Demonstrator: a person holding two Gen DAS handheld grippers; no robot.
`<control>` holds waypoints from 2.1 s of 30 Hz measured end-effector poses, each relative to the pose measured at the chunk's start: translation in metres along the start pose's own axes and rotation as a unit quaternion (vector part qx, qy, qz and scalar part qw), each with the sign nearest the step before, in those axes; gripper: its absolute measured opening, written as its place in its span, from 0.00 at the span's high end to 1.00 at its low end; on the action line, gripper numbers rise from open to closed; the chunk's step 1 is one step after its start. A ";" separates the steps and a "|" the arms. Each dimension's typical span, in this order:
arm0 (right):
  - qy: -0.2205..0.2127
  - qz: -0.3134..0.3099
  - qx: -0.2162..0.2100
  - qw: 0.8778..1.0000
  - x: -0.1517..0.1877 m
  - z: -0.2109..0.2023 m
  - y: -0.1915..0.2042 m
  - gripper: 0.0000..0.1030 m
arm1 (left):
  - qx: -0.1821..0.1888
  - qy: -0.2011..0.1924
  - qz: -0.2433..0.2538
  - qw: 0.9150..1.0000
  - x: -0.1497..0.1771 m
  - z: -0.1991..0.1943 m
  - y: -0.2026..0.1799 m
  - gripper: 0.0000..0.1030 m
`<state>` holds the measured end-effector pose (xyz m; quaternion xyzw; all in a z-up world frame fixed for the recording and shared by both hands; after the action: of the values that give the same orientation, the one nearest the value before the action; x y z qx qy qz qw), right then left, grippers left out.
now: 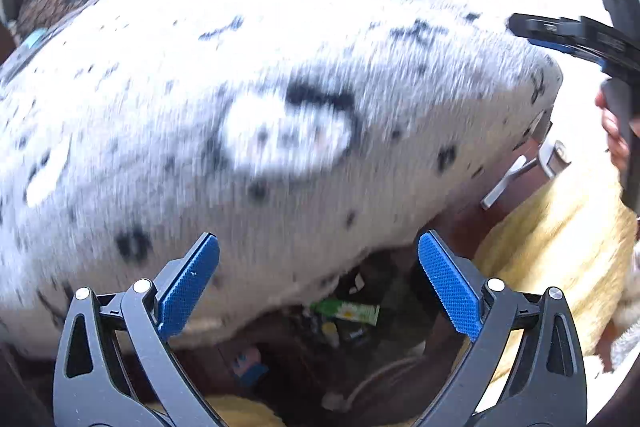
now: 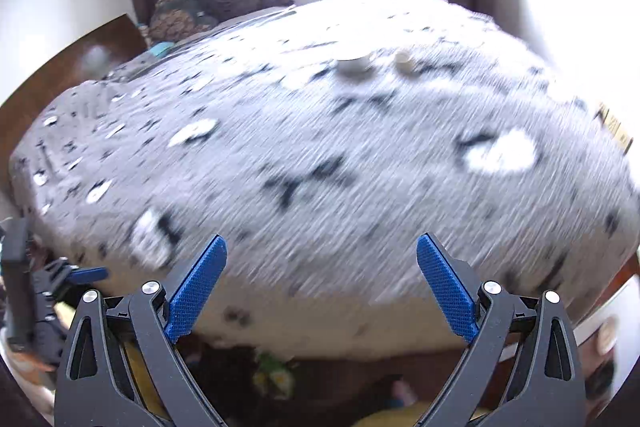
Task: Collect trash
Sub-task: 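Raise both tools back over the bed toward the pink tin and white cup, then grasp the white cup with the right tool while the left tool grasps the pink-lidded tin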
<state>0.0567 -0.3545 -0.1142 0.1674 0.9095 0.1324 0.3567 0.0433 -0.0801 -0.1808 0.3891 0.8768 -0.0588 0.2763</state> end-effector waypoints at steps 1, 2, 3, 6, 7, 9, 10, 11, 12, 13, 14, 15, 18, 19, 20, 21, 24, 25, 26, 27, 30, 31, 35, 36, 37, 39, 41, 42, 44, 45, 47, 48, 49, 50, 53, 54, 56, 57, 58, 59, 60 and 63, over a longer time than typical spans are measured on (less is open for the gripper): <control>0.001 0.005 0.006 1.000 -0.016 0.005 -0.005 0.07 | 0.001 -0.004 0.006 1.000 -0.011 -0.002 0.003 0.08; 0.001 0.010 0.006 1.000 -0.027 0.009 -0.006 0.07 | 0.000 -0.008 0.011 1.000 -0.021 -0.002 0.005 0.08; 0.003 0.016 0.005 1.000 -0.040 0.015 -0.010 0.07 | -0.003 -0.013 0.017 1.000 -0.033 -0.004 0.008 0.08; -0.005 0.026 0.022 0.999 -0.076 0.040 -0.018 0.07 | -0.025 -0.025 0.024 0.999 -0.067 0.000 0.019 0.08; -0.014 0.023 0.036 0.999 -0.088 0.053 -0.017 0.07 | -0.031 -0.025 0.023 0.999 -0.079 0.004 0.022 0.08; -0.025 0.016 0.060 0.998 -0.107 0.075 -0.020 0.07 | -0.034 -0.021 0.016 0.999 -0.099 0.015 0.032 0.08; -0.027 0.014 0.069 0.997 -0.111 0.086 -0.018 0.07 | -0.034 -0.018 0.013 0.999 -0.107 0.018 0.039 0.08; -0.029 0.013 0.081 0.996 -0.122 0.103 -0.022 0.07 | -0.036 -0.015 0.011 0.999 -0.117 0.024 0.044 0.08; -0.029 0.014 0.086 0.996 -0.121 0.112 -0.026 0.07 | -0.041 -0.012 0.012 0.999 -0.126 0.028 0.050 0.08; -0.028 0.017 0.089 0.996 -0.128 0.123 -0.028 0.08 | -0.048 -0.011 0.016 0.999 -0.133 0.032 0.055 0.08; -0.025 0.019 0.090 0.995 -0.134 0.136 -0.029 0.13 | -0.055 -0.008 0.020 0.998 -0.140 0.039 0.060 0.08; -0.019 0.021 0.091 0.995 -0.140 0.149 -0.031 0.16 | -0.064 -0.005 0.024 0.998 -0.149 0.047 0.065 0.08; -0.003 0.031 0.088 0.996 -0.156 0.179 -0.031 0.25 | -0.067 0.001 0.024 0.997 -0.164 0.063 0.075 0.08; -0.003 0.032 0.089 0.996 -0.161 0.185 -0.031 0.27 | -0.067 0.001 0.023 0.998 -0.170 0.069 0.079 0.08; -0.006 0.034 0.093 0.995 -0.169 0.194 -0.031 0.27 | -0.067 0.001 0.021 0.998 -0.175 0.074 0.082 0.08; -0.009 0.036 0.095 0.995 -0.174 0.198 -0.030 0.27 | -0.068 0.001 0.020 0.997 -0.181 0.079 0.085 0.08; -0.015 0.045 0.104 0.993 -0.190 0.213 -0.031 0.27 | -0.060 0.003 0.011 0.998 -0.196 0.095 0.092 0.08; -0.015 0.048 0.103 0.993 -0.194 0.216 -0.032 0.27 | -0.055 0.005 0.008 0.998 -0.201 0.101 0.093 0.08; -0.014 0.053 0.101 0.993 -0.197 0.220 -0.033 0.28 | -0.052 0.006 0.006 0.999 -0.206 0.105 0.094 0.08; -0.013 0.057 0.100 0.993 -0.201 0.223 -0.034 0.29 | -0.050 0.006 0.004 0.999 -0.211 0.110 0.096 0.08; -0.002 0.057 0.099 0.994 -0.206 0.234 -0.035 0.41 | -0.051 0.002 0.005 0.999 -0.229 0.123 0.098 0.08; 0.001 0.058 0.094 0.994 -0.207 0.236 -0.036 0.49 | -0.052 0.000 0.005 0.999 -0.236 0.126 0.099 0.08; 0.002 0.049 0.093 0.994 -0.207 0.237 -0.038 0.66 | -0.049 -0.007 0.006 0.999 -0.261 0.142 0.098 0.08; 0.003 0.047 0.088 0.995 -0.206 0.235 -0.039 0.66 | -0.046 -0.008 0.006 0.999 -0.268 0.148 0.097 0.08; 0.002 0.047 0.082 0.995 -0.206 0.232 -0.040 0.66 | -0.044 -0.009 0.007 0.999 -0.273 0.152 0.095 0.08; -0.006 0.050 0.072 0.996 -0.209 0.222 -0.044 0.67 | -0.044 -0.011 0.011 0.999 -0.285 0.162 0.091 0.08; -0.016 0.050 0.074 0.996 -0.213 0.210 -0.049 0.67 | -0.046 -0.014 0.015 0.999 -0.301 0.174 0.086 0.08; -0.020 0.050 0.074 0.996 -0.216 0.207 -0.051 0.67 | -0.046 -0.015 0.014 0.999 -0.307 0.178 0.084 0.08; -0.026 0.053 0.069 0.996 -0.219 0.196 -0.055 0.67 | -0.041 -0.017 0.012 0.999 -0.321 0.188 0.079 0.08; -0.031 0.051 0.068 0.996 -0.222 0.191 -0.057 0.67 | -0.038 -0.020 0.010 0.999 -0.328 0.192 0.076 0.08; -0.037 0.048 0.070 0.996 -0.224 0.185 -0.060 0.67 | -0.034 -0.026 0.012 0.999 -0.342 0.201 0.070 0.08; -0.039 0.049 0.070 0.996 -0.225 0.182 -0.063 0.67 | -0.035 -0.028 0.014 0.999 -0.349 0.205 0.067 0.08; -0.040 0.050 0.069 0.996 -0.225 0.181 -0.065 0.67 | -0.038 -0.029 0.013 0.999 -0.356 0.210 0.066 0.08; -0.040 0.051 0.067 0.996 -0.226 0.180 -0.067 0.67 | -0.042 -0.030 0.011 0.999 -0.361 0.213 0.065 0.08; -0.039 0.056 0.061 0.996 -0.226 0.177 -0.073 0.67 | -0.037 -0.029 -0.006 0.999 -0.373 0.226 0.066 0.08; -0.039 0.057 0.059 0.996 -0.227 0.176 -0.074 0.67 | -0.033 -0.027 -0.015 0.999 -0.377 0.231 0.067 0.08; -0.041 0.059 0.057 0.996 -0.227 0.173 -0.076 0.67 | -0.025 -0.021 -0.024 0.999 -0.382 0.238 0.069 0.10; -0.043 0.060 0.055 0.996 -0.228 0.171 -0.077 0.67 | -0.019 -0.017 -0.031 0.999 -0.384 0.243 0.071 0.13; -0.044 0.060 0.055 0.996 -0.228 0.170 -0.077 0.67 | -0.013 -0.013 -0.035 0.999 -0.384 0.245 0.072 0.22; -0.045 0.060 0.054 0.996 -0.228 0.168 -0.077 0.67 | -0.008 -0.009 -0.040 0.999 -0.384 0.248 0.074 0.29; -0.046 0.059 0.053 0.996 -0.228 0.167 -0.076 0.67 | -0.003 -0.007 -0.044 0.999 -0.384 0.249 0.075 0.32; -0.048 0.056 0.050 0.996 -0.228 0.162 -0.074 0.67 | -0.003 -0.005 -0.043 0.999 -0.382 0.244 0.076 0.35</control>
<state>0.3104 -0.4931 -0.1185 0.2424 0.8860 0.0983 0.3830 0.4132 -0.3537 -0.1746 0.3499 0.8915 -0.0698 0.2793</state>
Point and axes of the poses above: each gripper's, at about its wrist camera, not at the fingertips, and z roughly the way its jaws point, y to its left, x to its underside, the point moved 4 cm from there along z, roughly the way its jaws point, and after that the axes turned 14 degrees about z, right-handed, at the moved point
